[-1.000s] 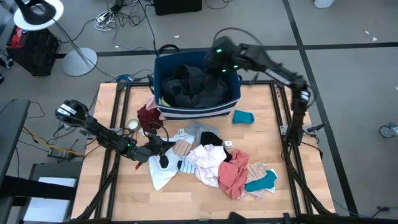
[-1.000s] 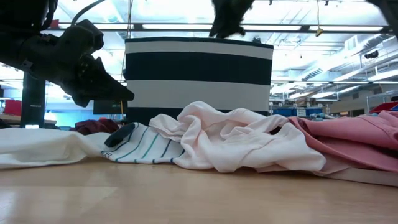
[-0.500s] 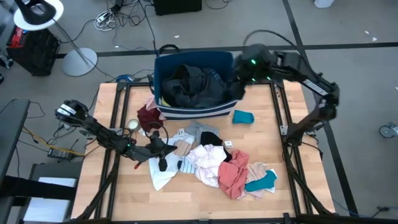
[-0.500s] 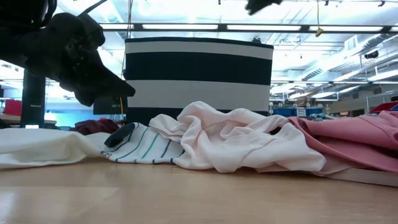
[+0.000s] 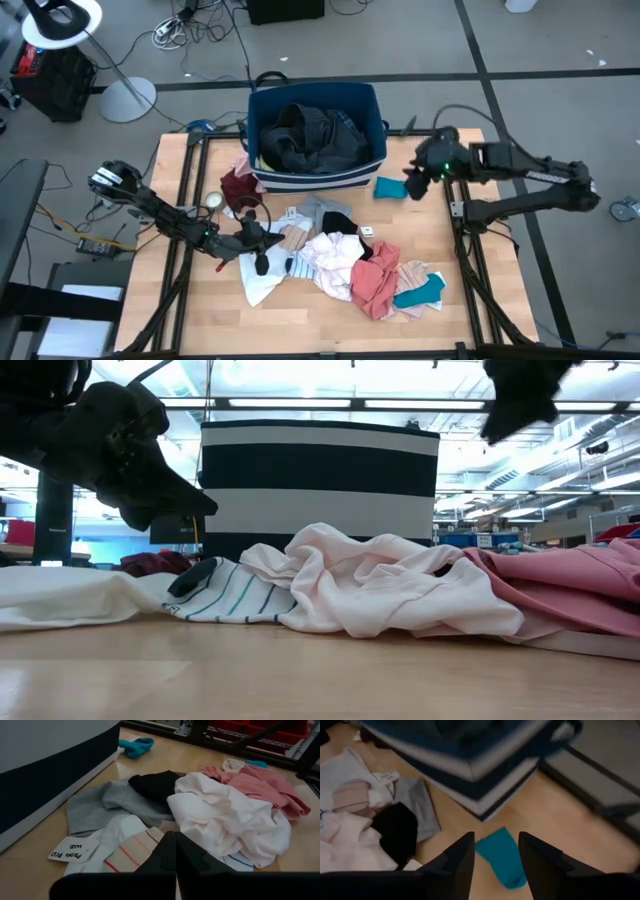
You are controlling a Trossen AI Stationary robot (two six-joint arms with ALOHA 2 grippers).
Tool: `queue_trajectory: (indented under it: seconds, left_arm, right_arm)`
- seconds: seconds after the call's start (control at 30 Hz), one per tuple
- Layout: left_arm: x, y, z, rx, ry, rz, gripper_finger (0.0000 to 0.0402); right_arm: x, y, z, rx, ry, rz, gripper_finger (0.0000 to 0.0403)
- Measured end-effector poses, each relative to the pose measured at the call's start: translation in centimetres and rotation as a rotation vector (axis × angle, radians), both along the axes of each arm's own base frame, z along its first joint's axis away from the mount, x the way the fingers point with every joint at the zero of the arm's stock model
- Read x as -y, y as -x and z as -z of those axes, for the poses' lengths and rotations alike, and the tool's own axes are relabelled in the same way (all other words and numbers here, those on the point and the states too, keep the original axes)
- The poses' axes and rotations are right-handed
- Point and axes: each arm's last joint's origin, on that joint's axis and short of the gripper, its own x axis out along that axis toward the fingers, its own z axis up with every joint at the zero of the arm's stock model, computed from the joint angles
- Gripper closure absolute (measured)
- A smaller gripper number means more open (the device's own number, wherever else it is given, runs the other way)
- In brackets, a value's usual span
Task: Sort clothes
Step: Put the top blue sock into the blue laundry bin
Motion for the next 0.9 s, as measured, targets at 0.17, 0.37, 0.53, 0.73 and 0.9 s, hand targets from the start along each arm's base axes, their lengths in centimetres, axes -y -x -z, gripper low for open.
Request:
queue_trajectory:
  seconds: [0.17,0.37,0.53,0.73,0.9]
  left_arm:
    - [0.0,0.0,-0.1,0.013,0.006,-0.002,0.0401]
    - [0.0,-0.1,-0.1,0.015,0.007,-0.002,0.0401]
    - [0.0,-0.1,-0.1,0.016,0.008,-0.002,0.0401]
    - [0.0,-0.1,-0.2,0.022,0.011,-0.002,0.0401]
    - [0.0,-0.1,-0.2,0.022,0.011,-0.001,0.0401]
  right_arm:
    - [0.0,0.1,6.0,-0.009,0.013,0.075,0.0251]
    - [0.7,-0.5,12.4,0.049,0.059,0.2,0.0251]
    - [1.7,-0.9,15.7,0.123,0.057,0.273,0.0252]
    - [3.1,-0.7,18.7,0.027,0.042,0.352,0.0252]
    - [4.0,-0.9,20.4,-0.073,0.01,0.368,0.0252]
